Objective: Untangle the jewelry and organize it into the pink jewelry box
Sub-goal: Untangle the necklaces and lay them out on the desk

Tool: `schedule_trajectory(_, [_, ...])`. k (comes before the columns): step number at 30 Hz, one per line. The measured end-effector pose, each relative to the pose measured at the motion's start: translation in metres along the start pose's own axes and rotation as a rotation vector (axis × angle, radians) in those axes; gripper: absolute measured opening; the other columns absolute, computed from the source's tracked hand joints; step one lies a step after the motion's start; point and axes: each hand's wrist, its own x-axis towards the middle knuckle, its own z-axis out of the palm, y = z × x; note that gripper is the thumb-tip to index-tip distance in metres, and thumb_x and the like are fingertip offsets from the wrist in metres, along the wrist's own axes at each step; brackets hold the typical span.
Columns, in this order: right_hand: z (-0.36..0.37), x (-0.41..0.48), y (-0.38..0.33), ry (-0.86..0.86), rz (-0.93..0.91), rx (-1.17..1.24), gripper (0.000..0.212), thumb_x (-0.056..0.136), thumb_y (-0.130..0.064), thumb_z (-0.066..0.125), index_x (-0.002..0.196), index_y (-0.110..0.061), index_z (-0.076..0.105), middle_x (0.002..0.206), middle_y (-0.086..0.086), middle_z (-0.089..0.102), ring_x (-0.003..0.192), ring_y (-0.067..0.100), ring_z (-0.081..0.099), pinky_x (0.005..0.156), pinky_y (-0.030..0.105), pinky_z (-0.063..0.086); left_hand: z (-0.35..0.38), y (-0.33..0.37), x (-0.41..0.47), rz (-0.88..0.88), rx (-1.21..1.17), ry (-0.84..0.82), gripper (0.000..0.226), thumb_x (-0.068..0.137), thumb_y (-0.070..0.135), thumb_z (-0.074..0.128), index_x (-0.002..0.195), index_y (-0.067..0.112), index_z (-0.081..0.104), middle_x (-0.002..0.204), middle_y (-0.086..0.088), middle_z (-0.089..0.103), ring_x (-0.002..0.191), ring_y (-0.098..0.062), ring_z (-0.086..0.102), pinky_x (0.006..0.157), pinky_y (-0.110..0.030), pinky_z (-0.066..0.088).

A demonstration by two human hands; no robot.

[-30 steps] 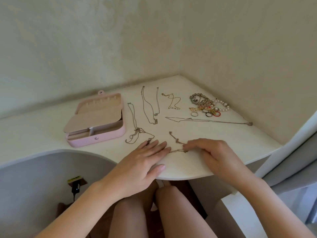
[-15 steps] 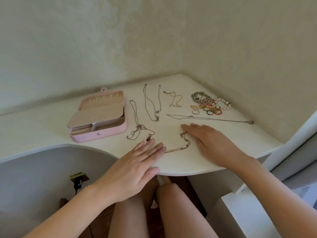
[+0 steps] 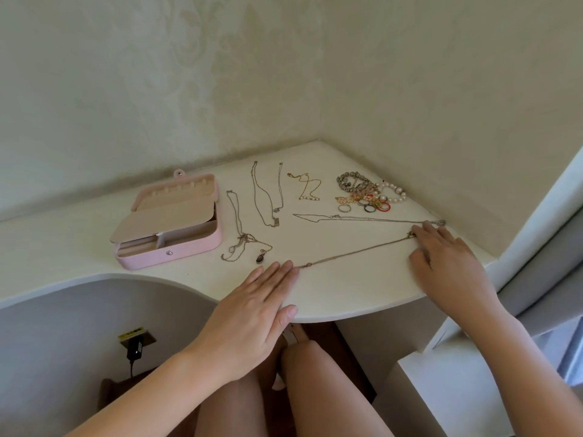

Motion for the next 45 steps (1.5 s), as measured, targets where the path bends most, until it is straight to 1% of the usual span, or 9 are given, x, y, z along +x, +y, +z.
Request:
schedule_trajectory(5, [0.01, 0.003, 0.007, 0.041, 0.056, -0.074, 0.081, 0.075, -0.044, 0.002, 0.141, -0.011, 0.036, 0.149, 0.015, 0.031, 0.137, 0.028, 0.026, 0.111, 0.039, 0.024, -0.005, 0.007, 0.013, -0.089, 0.127, 0.0, 0.06, 0.101, 0.044, 0.016, 0.133, 0.007, 0.051, 0.136, -0.007, 0.053, 0.129, -0.019, 0.046, 0.11, -0.031, 0.016])
schedule_trajectory(8, [0.01, 0.001, 0.006, 0.064, 0.092, -0.006, 0.071, 0.082, -0.043, 0.013, 0.144, -0.013, 0.03, 0.151, 0.017, 0.028, 0.14, 0.03, 0.023, 0.115, 0.04, 0.021, -0.008, 0.008, 0.02, -0.102, 0.118, 0.002, 0.061, 0.098, 0.047, 0.02, 0.133, 0.007, 0.05, 0.138, -0.007, 0.051, 0.132, -0.019, 0.043, 0.113, -0.029, 0.01])
schedule_trajectory(14, [0.009, -0.007, 0.0, 0.18, 0.171, 0.135, 0.064, 0.081, -0.031, 0.026, 0.136, 0.0, 0.035, 0.138, 0.021, 0.045, 0.128, 0.036, 0.04, 0.107, 0.044, 0.031, -0.01, 0.021, 0.042, 0.041, -0.127, -0.013, 0.066, 0.093, 0.055, 0.013, 0.15, 0.024, 0.002, 0.158, 0.01, -0.001, 0.141, 0.002, -0.005, 0.108, -0.011, -0.013])
schedule_trajectory(22, [0.01, -0.009, 0.002, 0.156, 0.185, 0.076, 0.055, 0.088, -0.026, 0.029, 0.137, -0.001, 0.035, 0.144, 0.019, 0.04, 0.134, 0.032, 0.033, 0.112, 0.041, 0.023, -0.002, 0.023, 0.035, -0.104, -0.054, 0.109, 0.081, 0.088, 0.064, 0.002, 0.146, 0.015, 0.029, 0.153, -0.001, 0.028, 0.141, -0.015, 0.025, 0.11, -0.02, -0.001])
schedule_trajectory(28, [0.009, -0.005, 0.0, 0.121, 0.178, 0.072, 0.044, 0.092, -0.019, 0.037, 0.132, 0.0, 0.042, 0.146, 0.022, 0.036, 0.137, 0.033, 0.028, 0.114, 0.043, 0.02, -0.008, 0.016, 0.029, -0.112, -0.154, 0.156, 0.071, 0.09, 0.061, 0.014, 0.145, 0.018, 0.029, 0.155, 0.002, 0.022, 0.143, -0.009, 0.014, 0.11, -0.018, -0.002])
schedule_trajectory(31, [0.003, -0.007, -0.014, 0.146, 0.096, 0.178, 0.043, 0.09, -0.013, 0.046, 0.132, -0.005, 0.044, 0.147, 0.015, 0.035, 0.136, 0.03, 0.03, 0.114, 0.04, 0.023, -0.016, -0.007, 0.025, -0.157, -0.13, 0.246, 0.059, 0.094, 0.051, 0.026, 0.139, 0.015, 0.04, 0.15, 0.001, 0.03, 0.141, -0.01, 0.018, 0.115, -0.026, 0.005])
schedule_trajectory(35, [0.002, -0.011, -0.06, 0.081, -0.184, 0.313, 0.035, 0.094, -0.015, 0.048, 0.128, -0.015, 0.055, 0.141, -0.002, 0.047, 0.13, 0.016, 0.039, 0.103, 0.016, 0.021, -0.02, -0.045, 0.017, -0.249, -0.18, 0.368, 0.049, 0.09, 0.038, 0.033, 0.115, 0.009, 0.063, 0.124, -0.001, 0.059, 0.125, -0.016, 0.047, 0.105, -0.03, 0.036])
schedule_trajectory(39, [0.014, -0.011, -0.118, -0.046, -0.513, 0.414, 0.036, 0.092, -0.013, 0.05, 0.128, -0.011, 0.057, 0.136, 0.002, 0.053, 0.125, 0.018, 0.049, 0.107, 0.022, 0.031, -0.014, -0.057, 0.011, -0.266, -0.248, 0.405, 0.03, 0.092, 0.02, 0.048, 0.114, 0.01, 0.065, 0.122, 0.0, 0.061, 0.119, -0.004, 0.045, 0.101, -0.005, 0.023])
schedule_trajectory(45, [0.043, -0.009, -0.159, -0.141, -0.676, 0.305, 0.054, 0.097, -0.031, 0.044, 0.145, -0.011, 0.032, 0.154, 0.004, 0.025, 0.139, 0.017, 0.03, 0.111, 0.025, 0.024, 0.002, -0.055, 0.012, -0.195, -0.329, 0.37, 0.047, 0.093, 0.037, 0.035, 0.128, 0.012, 0.056, 0.134, 0.009, 0.048, 0.124, 0.006, 0.037, 0.105, -0.004, 0.021])
